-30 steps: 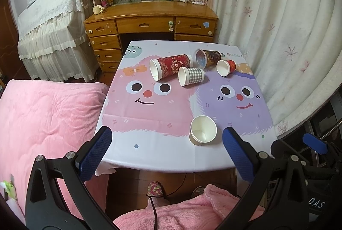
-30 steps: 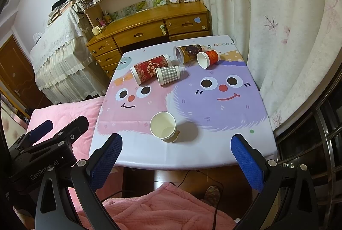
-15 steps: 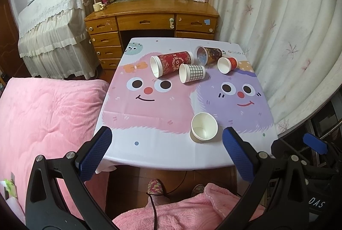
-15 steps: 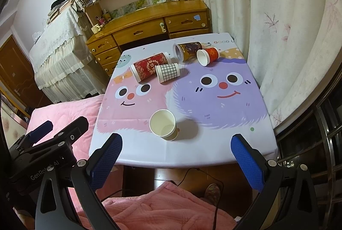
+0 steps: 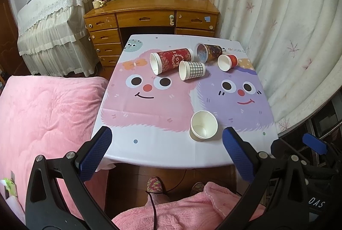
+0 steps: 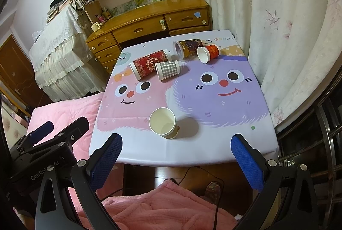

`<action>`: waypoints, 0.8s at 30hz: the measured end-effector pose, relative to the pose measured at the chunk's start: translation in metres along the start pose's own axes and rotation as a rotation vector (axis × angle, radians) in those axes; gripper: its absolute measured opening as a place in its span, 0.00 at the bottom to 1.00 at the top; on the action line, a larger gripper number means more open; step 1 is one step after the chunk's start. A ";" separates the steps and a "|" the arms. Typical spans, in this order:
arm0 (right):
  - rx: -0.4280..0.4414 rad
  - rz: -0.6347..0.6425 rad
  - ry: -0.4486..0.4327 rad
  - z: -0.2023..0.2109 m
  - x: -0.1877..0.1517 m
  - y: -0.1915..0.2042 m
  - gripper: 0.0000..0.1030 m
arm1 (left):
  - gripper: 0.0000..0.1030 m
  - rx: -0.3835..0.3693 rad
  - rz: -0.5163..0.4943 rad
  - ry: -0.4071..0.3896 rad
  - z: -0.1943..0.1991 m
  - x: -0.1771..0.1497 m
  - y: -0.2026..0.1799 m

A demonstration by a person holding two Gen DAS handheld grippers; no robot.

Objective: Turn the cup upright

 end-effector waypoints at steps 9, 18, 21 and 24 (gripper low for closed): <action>0.000 0.000 0.002 -0.001 0.006 0.000 1.00 | 0.99 -0.002 -0.003 0.006 -0.002 0.001 -0.001; -0.001 -0.002 0.003 0.000 0.006 0.000 1.00 | 0.99 0.000 -0.004 0.007 -0.003 0.001 -0.001; 0.000 -0.002 0.005 -0.001 0.005 0.000 1.00 | 0.99 0.000 -0.005 0.007 -0.003 0.004 -0.001; 0.000 -0.003 0.003 -0.001 0.007 0.000 1.00 | 0.99 -0.001 -0.007 0.006 -0.006 0.008 -0.002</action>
Point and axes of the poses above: each gripper's, at about its wrist camera, not at the fingertips, and z roughly against the way its jaws point, y to its left, x to its top, the point moved 3 cm from there along -z, roughly the way its jaws point, and after that the axes turned 6 degrees about y, right-handed, at the moved point
